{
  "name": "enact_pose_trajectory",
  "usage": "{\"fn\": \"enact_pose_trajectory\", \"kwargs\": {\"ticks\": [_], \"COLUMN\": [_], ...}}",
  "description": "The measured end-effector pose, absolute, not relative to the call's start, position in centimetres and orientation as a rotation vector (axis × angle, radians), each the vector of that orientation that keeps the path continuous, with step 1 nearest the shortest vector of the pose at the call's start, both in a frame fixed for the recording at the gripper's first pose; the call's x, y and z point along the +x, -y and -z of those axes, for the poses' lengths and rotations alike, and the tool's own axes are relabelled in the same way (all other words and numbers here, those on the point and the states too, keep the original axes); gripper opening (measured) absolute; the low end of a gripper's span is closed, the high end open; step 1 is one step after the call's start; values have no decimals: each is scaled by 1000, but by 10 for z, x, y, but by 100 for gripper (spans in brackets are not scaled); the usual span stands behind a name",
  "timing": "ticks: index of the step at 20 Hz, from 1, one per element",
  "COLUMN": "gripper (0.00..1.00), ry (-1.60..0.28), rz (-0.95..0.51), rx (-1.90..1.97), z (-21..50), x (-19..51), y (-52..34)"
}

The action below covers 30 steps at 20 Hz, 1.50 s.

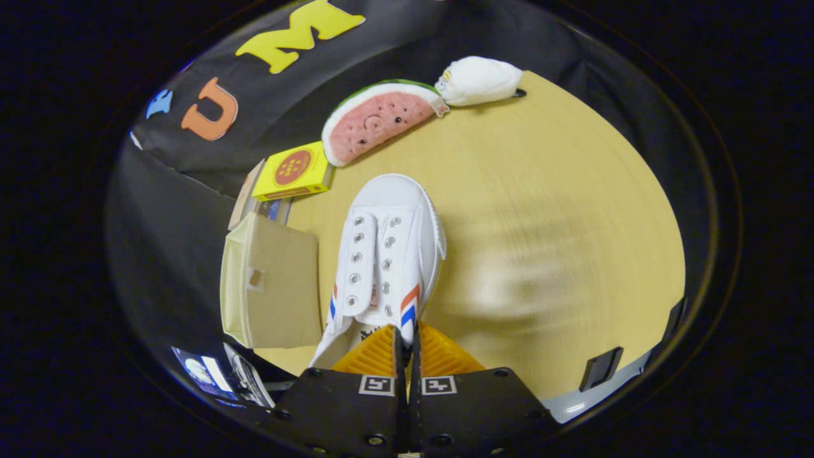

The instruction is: Open the storage box then place both shoes into the box .Put the left shoe in first, then the right shoe, with the right side of both shoes facing outward in a uniform manner.

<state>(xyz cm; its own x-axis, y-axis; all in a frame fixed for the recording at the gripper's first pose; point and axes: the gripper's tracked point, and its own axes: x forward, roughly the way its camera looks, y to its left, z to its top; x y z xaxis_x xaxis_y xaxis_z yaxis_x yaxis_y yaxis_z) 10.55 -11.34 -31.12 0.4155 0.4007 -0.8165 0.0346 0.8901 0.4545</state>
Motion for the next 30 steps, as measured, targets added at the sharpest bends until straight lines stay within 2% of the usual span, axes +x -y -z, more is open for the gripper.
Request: {"fn": "enact_pose_trajectory", "kwargs": {"ticks": [7,12,15,18,25,30], "gripper": [1,1,1,1,1,1], "ry": [-1056,-1019,-1005,-1001,-988,-930], "rz": [-313,-358,-347,-267,-141,-127], "rx": [364,421,422,396,254,174], "z": [222,190,196,217,267,280], "x": [110,115,117,119,117,129], "y": [17,-73,-120,-148,-177,-182]}}
